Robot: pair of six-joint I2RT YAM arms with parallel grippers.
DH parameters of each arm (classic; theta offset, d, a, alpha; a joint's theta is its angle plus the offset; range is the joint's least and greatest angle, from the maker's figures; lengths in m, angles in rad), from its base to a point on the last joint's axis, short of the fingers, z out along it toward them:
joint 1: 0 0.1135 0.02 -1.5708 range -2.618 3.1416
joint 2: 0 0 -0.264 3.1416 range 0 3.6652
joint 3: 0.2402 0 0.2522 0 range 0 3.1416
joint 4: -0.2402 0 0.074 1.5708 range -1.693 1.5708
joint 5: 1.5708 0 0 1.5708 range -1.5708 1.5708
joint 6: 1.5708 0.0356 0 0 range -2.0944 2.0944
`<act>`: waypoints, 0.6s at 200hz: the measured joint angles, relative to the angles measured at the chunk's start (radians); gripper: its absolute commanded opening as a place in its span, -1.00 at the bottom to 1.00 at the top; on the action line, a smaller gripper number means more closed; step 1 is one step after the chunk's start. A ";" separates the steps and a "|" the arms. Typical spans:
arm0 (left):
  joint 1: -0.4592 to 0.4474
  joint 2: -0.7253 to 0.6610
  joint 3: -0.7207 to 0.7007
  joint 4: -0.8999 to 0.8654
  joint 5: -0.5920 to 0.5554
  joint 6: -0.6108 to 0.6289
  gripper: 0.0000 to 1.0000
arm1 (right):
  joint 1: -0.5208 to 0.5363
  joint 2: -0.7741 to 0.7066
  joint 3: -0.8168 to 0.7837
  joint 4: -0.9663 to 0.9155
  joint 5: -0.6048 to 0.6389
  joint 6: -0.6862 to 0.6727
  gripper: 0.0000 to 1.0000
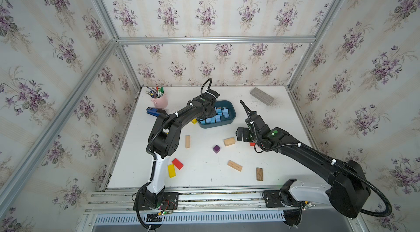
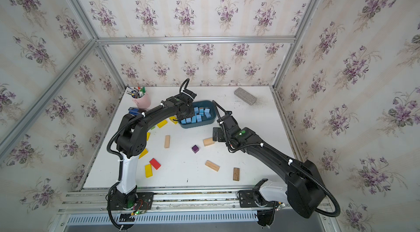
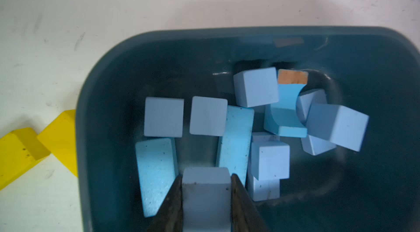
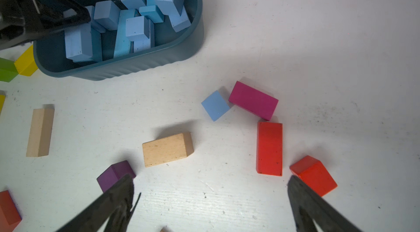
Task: Pick out the blue building blocks
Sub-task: Place the building block in the storage box.
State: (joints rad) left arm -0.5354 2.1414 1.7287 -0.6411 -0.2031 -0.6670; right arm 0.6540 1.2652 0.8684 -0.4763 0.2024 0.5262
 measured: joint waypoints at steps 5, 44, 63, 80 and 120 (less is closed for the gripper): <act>0.000 0.007 0.002 0.000 0.002 0.003 -0.39 | -0.001 0.002 -0.001 0.000 -0.002 0.002 1.00; 0.008 0.032 0.008 -0.002 0.024 0.011 0.05 | -0.014 0.028 -0.001 0.001 -0.013 0.016 1.00; 0.013 0.022 0.009 -0.002 0.037 0.019 0.33 | -0.020 0.051 0.001 0.000 -0.019 0.023 0.99; 0.019 -0.006 0.003 -0.002 0.045 0.029 0.50 | -0.026 0.081 0.017 0.003 -0.028 0.025 1.00; 0.033 -0.143 -0.056 -0.001 0.075 0.053 0.73 | -0.074 0.173 0.064 0.010 -0.047 0.055 0.91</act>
State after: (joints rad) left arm -0.5026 1.9980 1.6722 -0.6418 -0.1280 -0.6140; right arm 0.5800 1.4380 0.9321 -0.4667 0.1551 0.5816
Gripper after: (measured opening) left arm 0.840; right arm 0.977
